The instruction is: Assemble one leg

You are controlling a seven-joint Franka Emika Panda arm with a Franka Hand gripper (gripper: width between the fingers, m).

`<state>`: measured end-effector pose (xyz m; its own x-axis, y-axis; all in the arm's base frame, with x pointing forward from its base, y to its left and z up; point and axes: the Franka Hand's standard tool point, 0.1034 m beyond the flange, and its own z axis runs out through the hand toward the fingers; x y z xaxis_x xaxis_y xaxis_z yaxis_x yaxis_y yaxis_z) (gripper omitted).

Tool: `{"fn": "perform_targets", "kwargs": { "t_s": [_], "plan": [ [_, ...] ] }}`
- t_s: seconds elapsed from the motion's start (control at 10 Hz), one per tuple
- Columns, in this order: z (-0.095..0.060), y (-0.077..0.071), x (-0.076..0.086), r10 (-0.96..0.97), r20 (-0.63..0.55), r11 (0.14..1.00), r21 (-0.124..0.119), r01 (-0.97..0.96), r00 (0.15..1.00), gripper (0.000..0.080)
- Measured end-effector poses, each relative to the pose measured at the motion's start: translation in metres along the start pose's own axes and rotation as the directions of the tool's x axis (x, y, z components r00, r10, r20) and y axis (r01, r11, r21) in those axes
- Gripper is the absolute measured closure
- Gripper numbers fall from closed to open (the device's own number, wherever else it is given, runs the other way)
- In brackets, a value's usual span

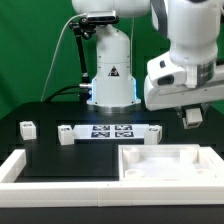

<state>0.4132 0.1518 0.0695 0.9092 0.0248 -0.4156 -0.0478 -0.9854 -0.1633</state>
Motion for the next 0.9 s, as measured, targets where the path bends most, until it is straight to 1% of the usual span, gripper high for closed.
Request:
{"fn": "perform_targets", "kwargs": {
  "t_s": [0.1,0.2,0.3,0.4,0.5,0.6,0.7,0.8,0.9],
  "plan": [
    [-0.020,0.001,0.006,-0.004,-0.120,1.000,-0.006,0.003,0.993,0.0509],
    [-0.032,0.003,0.005,-0.009,-0.181,1.000,-0.011,0.007,0.984,0.0509],
    [-0.046,0.004,0.014,-0.010,-0.280,1.000,-0.011,0.007,0.960,0.0509],
    [-0.055,0.005,0.017,-0.012,-0.353,1.000,-0.014,0.007,0.936,0.0509],
    [-0.054,0.005,0.018,-0.019,-0.414,1.000,-0.020,0.012,0.910,0.0509],
    [-0.055,0.005,0.022,-0.032,-0.511,0.999,-0.027,0.021,0.859,0.0509],
    [-0.055,0.005,0.022,-0.046,-0.586,0.999,-0.036,0.031,0.809,0.0509],
    [-0.054,0.007,0.021,-0.059,-0.623,0.998,-0.045,0.039,0.780,0.0509],
    [-0.059,0.010,0.023,-0.096,-0.667,0.995,-0.072,0.064,0.739,0.0509]
  ]
}}
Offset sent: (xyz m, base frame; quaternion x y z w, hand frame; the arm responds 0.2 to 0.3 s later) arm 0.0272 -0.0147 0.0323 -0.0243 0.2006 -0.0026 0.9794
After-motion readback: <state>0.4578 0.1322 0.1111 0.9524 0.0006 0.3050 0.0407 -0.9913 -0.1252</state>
